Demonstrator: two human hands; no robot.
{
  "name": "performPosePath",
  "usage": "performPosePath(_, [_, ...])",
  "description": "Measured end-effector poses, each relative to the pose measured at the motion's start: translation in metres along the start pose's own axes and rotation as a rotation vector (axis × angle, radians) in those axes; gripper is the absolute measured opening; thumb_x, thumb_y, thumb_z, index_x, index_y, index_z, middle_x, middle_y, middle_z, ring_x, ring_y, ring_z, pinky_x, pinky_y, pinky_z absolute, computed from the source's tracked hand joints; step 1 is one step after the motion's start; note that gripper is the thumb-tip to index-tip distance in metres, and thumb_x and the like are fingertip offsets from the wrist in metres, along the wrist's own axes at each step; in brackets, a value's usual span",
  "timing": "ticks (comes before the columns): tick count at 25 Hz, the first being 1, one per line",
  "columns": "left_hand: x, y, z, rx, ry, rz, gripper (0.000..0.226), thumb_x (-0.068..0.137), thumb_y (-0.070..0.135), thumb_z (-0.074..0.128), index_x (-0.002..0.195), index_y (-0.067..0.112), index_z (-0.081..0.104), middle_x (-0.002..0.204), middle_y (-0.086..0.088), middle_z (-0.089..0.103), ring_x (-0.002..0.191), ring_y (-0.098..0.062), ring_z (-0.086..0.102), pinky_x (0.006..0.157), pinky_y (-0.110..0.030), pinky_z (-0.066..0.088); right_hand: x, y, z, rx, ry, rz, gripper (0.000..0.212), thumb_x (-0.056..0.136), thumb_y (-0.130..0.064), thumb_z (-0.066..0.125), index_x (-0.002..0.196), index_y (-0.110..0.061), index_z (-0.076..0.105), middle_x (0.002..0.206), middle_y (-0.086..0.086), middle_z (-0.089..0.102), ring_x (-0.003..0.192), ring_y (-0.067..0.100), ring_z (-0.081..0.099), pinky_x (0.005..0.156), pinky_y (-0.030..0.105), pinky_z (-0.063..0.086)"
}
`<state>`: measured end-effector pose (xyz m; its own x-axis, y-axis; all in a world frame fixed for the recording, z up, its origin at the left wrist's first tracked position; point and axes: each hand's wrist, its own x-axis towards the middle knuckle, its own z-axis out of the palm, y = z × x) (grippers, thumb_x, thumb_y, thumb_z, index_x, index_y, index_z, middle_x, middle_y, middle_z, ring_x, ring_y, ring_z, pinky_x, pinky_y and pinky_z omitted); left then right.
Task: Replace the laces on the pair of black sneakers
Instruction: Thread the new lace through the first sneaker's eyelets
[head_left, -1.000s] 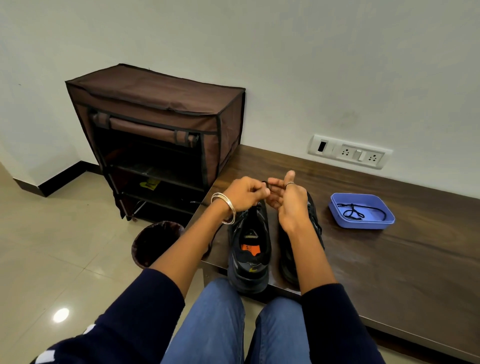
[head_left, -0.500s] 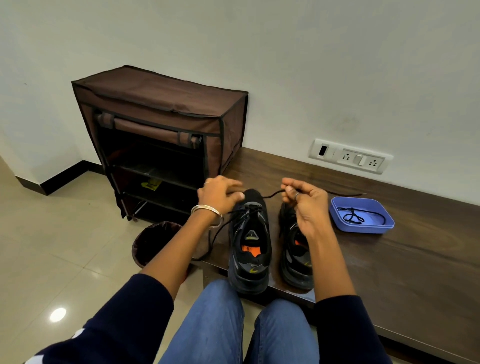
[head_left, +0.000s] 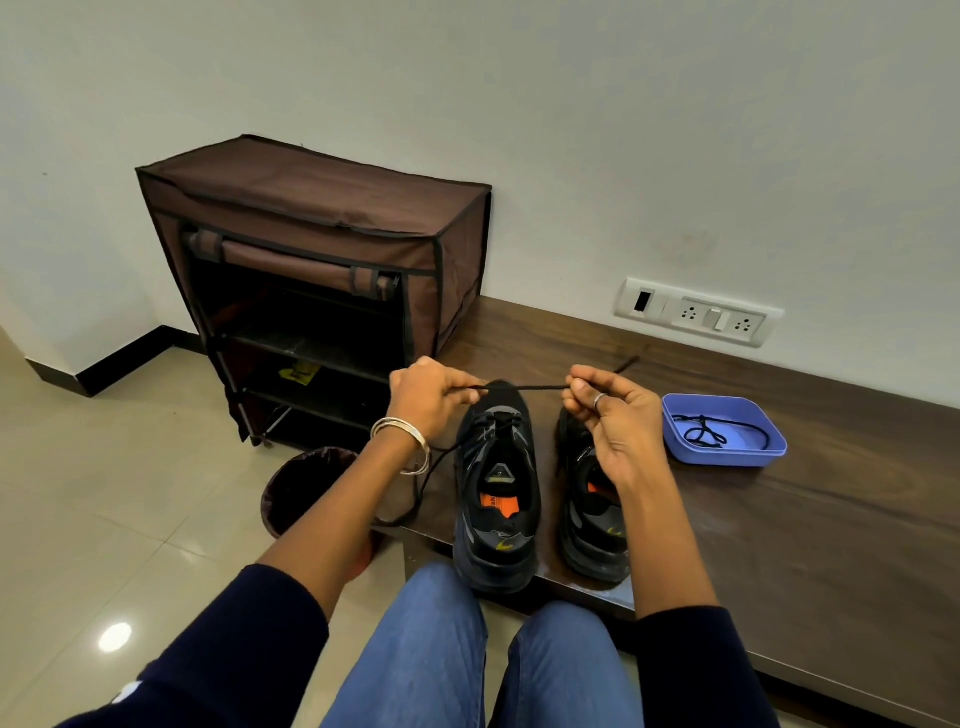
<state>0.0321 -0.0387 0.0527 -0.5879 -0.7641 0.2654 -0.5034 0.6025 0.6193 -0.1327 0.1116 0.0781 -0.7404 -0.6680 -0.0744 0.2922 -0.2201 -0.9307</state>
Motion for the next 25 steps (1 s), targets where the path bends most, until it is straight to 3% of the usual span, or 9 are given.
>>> performPosePath(3, [0.000, -0.007, -0.003, 0.131, 0.063, -0.078, 0.019, 0.089, 0.033, 0.063, 0.105, 0.034, 0.073, 0.097, 0.009, 0.069, 0.112, -0.013, 0.049, 0.094, -0.035, 0.029, 0.001, 0.005, -0.002, -0.062, 0.050, 0.008, 0.017, 0.087, 0.014, 0.058, 0.101, 0.009, 0.067, 0.082, 0.016, 0.067, 0.068, 0.019, 0.066, 0.064, 0.021, 0.058])
performPosePath(6, [-0.001, -0.008, 0.005, 0.252, -0.002, -0.165, 0.022, 0.092, 0.033, 0.058, 0.110, 0.040, 0.068, 0.106, 0.009, 0.068, 0.116, -0.016, 0.046, 0.095, -0.039, 0.025, -0.001, 0.014, 0.001, -0.170, 0.067, -0.019, 0.019, 0.095, 0.007, 0.051, 0.111, 0.006, 0.063, 0.085, 0.019, 0.067, 0.063, 0.020, 0.066, 0.062, 0.025, 0.059])
performPosePath(8, [-0.003, -0.004, 0.008, 0.164, -0.048, -0.057, 0.035, 0.087, 0.035, 0.061, 0.123, 0.039, 0.062, 0.120, 0.008, 0.064, 0.122, -0.019, 0.047, 0.102, -0.041, 0.032, -0.002, 0.016, 0.005, -0.187, 0.066, -0.028, 0.021, 0.099, 0.003, 0.046, 0.117, -0.005, 0.054, 0.085, 0.018, 0.068, 0.062, 0.022, 0.067, 0.062, 0.029, 0.060])
performPosePath(10, [-0.004, 0.010, 0.012, -0.117, -0.094, 0.173, 0.050, 0.082, 0.032, 0.069, 0.131, 0.028, 0.057, 0.129, 0.004, 0.059, 0.123, -0.017, 0.050, 0.105, -0.038, 0.039, -0.005, 0.017, 0.011, -0.228, 0.034, -0.042, 0.021, 0.098, 0.002, 0.048, 0.115, -0.010, 0.048, 0.084, 0.017, 0.070, 0.063, 0.023, 0.069, 0.062, 0.031, 0.060])
performPosePath(13, [-0.005, 0.043, 0.015, -0.332, -0.131, 0.252, 0.051, 0.079, 0.018, 0.077, 0.127, 0.016, 0.061, 0.120, 0.000, 0.065, 0.109, -0.009, 0.061, 0.100, -0.028, 0.046, -0.007, 0.021, 0.023, -0.402, -0.059, -0.074, 0.003, 0.093, -0.003, 0.060, 0.096, -0.003, 0.062, 0.078, 0.017, 0.071, 0.068, 0.026, 0.072, 0.058, 0.030, 0.058])
performPosePath(15, [-0.003, 0.050, 0.017, -0.357, -0.133, 0.258, 0.045, 0.077, 0.011, 0.077, 0.121, 0.013, 0.066, 0.112, -0.001, 0.068, 0.103, -0.008, 0.064, 0.095, -0.026, 0.050, -0.004, 0.025, 0.025, -0.539, -0.077, -0.149, 0.006, 0.088, -0.009, 0.068, 0.083, -0.007, 0.070, 0.075, 0.013, 0.072, 0.070, 0.025, 0.072, 0.058, 0.031, 0.057])
performPosePath(18, [-0.002, 0.045, 0.016, -0.368, -0.160, 0.279, 0.045, 0.073, 0.006, 0.078, 0.117, 0.014, 0.068, 0.106, 0.000, 0.070, 0.099, -0.010, 0.065, 0.089, -0.022, 0.051, -0.001, 0.025, 0.023, -0.704, -0.001, -0.251, 0.004, 0.080, -0.020, 0.078, 0.077, -0.018, 0.077, 0.070, 0.000, 0.072, 0.068, 0.012, 0.067, 0.064, 0.028, 0.053])
performPosePath(22, [-0.005, 0.047, 0.020, -0.363, -0.060, 0.177, 0.037, 0.074, 0.004, 0.077, 0.110, 0.014, 0.072, 0.094, 0.000, 0.070, 0.072, -0.008, 0.064, 0.074, -0.020, 0.055, 0.002, 0.023, 0.026, -0.719, -0.081, -0.170, 0.021, 0.088, -0.025, 0.070, 0.072, -0.015, 0.077, 0.054, -0.002, 0.061, 0.052, 0.008, 0.050, 0.054, 0.030, 0.040])
performPosePath(25, [-0.006, 0.047, 0.025, -0.331, 0.123, 0.189, 0.027, 0.076, 0.004, 0.075, 0.103, 0.011, 0.074, 0.092, -0.003, 0.069, 0.069, -0.009, 0.063, 0.070, -0.020, 0.054, 0.002, 0.018, 0.031, -0.644, -0.174, -0.091, 0.021, 0.094, -0.011, 0.060, 0.079, -0.013, 0.075, 0.071, 0.009, 0.069, 0.065, 0.015, 0.057, 0.061, 0.031, 0.047])
